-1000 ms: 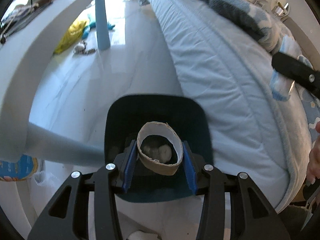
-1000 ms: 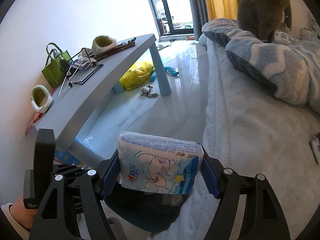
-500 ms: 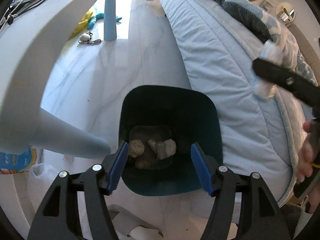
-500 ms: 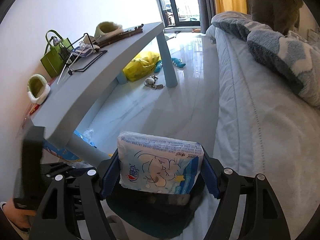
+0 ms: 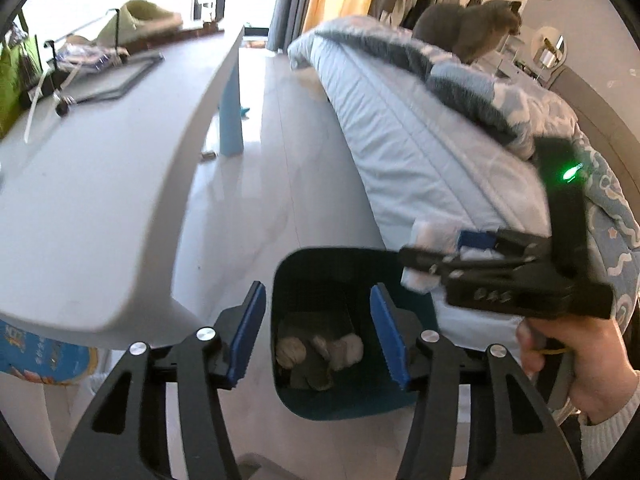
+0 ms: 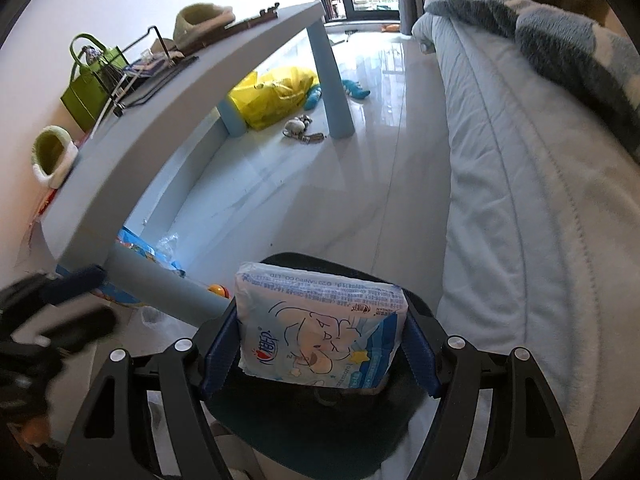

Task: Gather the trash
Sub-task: 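Open the right tool to drop the tissue pack into the bin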

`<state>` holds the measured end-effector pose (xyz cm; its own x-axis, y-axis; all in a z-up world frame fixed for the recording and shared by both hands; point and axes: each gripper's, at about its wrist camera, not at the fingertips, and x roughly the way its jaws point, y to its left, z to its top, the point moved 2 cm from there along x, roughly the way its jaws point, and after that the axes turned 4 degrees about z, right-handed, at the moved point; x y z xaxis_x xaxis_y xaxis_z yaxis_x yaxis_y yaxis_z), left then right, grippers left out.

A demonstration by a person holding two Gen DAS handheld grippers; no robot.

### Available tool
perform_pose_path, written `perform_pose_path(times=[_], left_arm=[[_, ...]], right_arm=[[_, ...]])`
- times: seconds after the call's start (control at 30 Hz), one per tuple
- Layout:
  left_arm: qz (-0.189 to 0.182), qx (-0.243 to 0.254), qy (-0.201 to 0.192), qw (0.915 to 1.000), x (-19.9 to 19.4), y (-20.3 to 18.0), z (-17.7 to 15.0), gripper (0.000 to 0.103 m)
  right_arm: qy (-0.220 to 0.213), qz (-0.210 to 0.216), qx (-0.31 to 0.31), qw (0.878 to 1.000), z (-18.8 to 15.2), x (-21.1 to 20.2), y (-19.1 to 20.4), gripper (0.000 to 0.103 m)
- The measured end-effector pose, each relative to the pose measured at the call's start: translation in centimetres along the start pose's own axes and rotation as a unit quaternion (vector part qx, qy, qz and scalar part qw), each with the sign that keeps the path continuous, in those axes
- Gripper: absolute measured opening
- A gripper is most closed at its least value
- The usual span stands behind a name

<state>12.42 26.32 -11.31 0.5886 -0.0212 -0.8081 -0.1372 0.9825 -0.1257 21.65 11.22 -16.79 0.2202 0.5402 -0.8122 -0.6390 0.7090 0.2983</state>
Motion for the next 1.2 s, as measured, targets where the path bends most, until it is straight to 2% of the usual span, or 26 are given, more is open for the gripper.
perform_pose_path(times=[0.27, 0.7, 1.0, 1.2], left_arm=[[0.007, 0.005, -0.033, 0.9994, -1.5, 0.5, 0.9, 0.048], [-0.018, -0.002, -0.087, 0.9960, -4.5, 0.1, 2.3, 0.032], [-0.029, 0.003, -0.107, 0.9938, -5.5, -0.8, 3.0, 0.031], [-0.035, 0.001, -0.113, 0.9929, -5.9, -1.9, 3.7, 0.031]], right_arm=[[0.037, -0.006, -0.001, 0.999, -1.1, 3.0, 0.1, 0.074], [0.097, -0.018, -0.024, 0.995, -3.5, 6.3, 0.5, 0.074], [0.137, -0.017, -0.042, 0.990, -5.1, 7.1, 0.6, 0.080], [0.128, -0.012, -0.041, 0.991, -5.1, 5.8, 0.5, 0.082]])
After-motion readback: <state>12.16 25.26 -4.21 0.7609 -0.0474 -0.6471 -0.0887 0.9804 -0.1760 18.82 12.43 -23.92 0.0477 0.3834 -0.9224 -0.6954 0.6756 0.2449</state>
